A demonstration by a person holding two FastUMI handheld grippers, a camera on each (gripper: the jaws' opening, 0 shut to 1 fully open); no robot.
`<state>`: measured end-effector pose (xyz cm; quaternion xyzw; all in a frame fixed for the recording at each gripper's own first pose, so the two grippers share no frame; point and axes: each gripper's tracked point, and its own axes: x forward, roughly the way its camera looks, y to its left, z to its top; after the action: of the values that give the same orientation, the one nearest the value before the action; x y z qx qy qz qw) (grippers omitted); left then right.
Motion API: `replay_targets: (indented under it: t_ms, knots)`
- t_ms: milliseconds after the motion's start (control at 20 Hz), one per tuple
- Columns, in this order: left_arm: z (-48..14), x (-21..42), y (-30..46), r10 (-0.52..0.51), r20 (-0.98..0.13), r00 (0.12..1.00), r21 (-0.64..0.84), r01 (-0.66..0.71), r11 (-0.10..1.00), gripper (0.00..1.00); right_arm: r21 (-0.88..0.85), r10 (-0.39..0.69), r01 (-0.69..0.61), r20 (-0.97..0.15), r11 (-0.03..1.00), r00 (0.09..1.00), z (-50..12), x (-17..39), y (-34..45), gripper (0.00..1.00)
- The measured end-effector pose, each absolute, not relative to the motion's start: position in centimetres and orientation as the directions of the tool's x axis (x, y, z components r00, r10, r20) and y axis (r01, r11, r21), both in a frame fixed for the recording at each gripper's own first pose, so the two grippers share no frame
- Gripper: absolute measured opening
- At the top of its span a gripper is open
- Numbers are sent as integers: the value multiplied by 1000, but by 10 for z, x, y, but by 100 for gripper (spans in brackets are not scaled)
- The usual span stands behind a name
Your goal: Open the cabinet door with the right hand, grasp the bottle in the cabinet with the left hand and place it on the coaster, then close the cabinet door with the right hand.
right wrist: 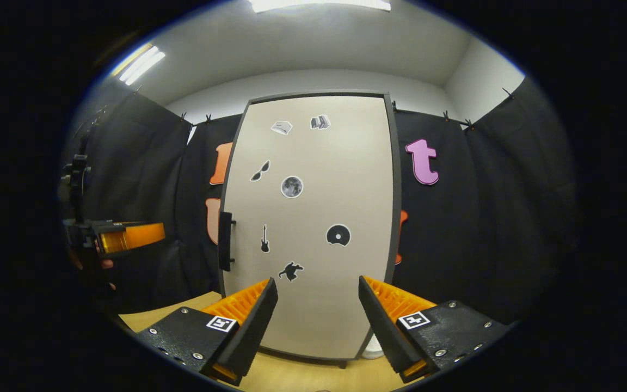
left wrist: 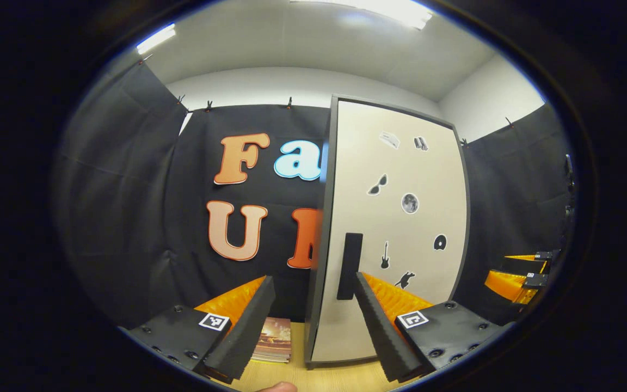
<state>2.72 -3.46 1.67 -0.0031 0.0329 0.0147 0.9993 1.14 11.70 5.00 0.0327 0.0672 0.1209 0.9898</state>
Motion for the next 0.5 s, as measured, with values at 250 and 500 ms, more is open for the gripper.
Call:
replay_targets:
  t_ms: [250,500]
  knots:
    - [31,29,-57,5,-38,999,-12,-5,1000,96,66,190,-183,-119,981,975,50,-4,81,93]
    - [58,25,-69,-5,15,1000,-4,5,1000,96,51,175,-171,-75,984,982,73,-13,67,93]
